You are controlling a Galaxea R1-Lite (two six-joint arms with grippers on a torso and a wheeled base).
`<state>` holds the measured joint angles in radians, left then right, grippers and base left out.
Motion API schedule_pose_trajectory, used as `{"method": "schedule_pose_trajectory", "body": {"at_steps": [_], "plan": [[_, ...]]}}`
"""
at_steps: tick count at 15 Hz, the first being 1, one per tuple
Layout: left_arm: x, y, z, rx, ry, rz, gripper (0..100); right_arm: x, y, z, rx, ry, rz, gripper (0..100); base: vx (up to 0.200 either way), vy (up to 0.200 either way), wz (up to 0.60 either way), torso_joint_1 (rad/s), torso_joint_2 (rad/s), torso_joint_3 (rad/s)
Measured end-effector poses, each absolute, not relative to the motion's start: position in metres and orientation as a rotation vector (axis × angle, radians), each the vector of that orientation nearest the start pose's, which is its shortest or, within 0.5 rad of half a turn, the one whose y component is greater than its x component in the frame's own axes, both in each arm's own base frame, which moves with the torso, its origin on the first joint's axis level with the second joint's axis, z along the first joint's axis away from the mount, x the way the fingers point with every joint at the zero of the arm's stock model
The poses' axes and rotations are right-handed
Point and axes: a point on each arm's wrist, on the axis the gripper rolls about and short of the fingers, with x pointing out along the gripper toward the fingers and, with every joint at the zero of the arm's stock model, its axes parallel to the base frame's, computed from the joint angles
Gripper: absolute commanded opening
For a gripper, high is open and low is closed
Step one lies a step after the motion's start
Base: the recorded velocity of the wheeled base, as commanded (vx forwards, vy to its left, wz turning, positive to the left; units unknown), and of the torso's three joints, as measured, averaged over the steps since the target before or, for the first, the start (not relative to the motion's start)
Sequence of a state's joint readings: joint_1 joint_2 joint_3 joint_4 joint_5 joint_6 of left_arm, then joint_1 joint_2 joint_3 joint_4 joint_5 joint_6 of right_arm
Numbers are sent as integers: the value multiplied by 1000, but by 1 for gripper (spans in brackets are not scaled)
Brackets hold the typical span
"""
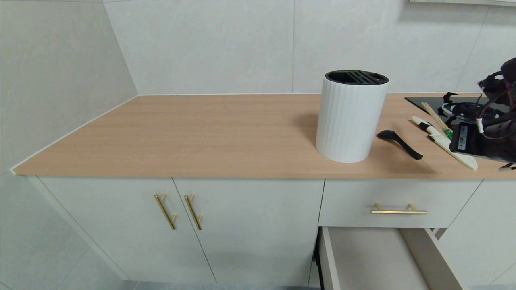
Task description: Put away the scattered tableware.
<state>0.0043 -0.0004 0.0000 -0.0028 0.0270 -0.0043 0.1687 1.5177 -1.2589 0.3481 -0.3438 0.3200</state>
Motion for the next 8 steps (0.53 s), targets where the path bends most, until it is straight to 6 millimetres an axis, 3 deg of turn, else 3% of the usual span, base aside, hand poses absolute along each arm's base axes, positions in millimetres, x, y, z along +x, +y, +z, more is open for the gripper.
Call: {"method": "schedule_pose_trajectory", "body": {"at_steps": [6,8], "plan": [[-23,1,76,-4,-3,31,100,168,26,312,133,499,-40,0,0,0,0,0,0,0],[-23,1,76,-4,-3,31,100,149,23,320,126,468,-3,0,0,0,0,0,0,0]]}}
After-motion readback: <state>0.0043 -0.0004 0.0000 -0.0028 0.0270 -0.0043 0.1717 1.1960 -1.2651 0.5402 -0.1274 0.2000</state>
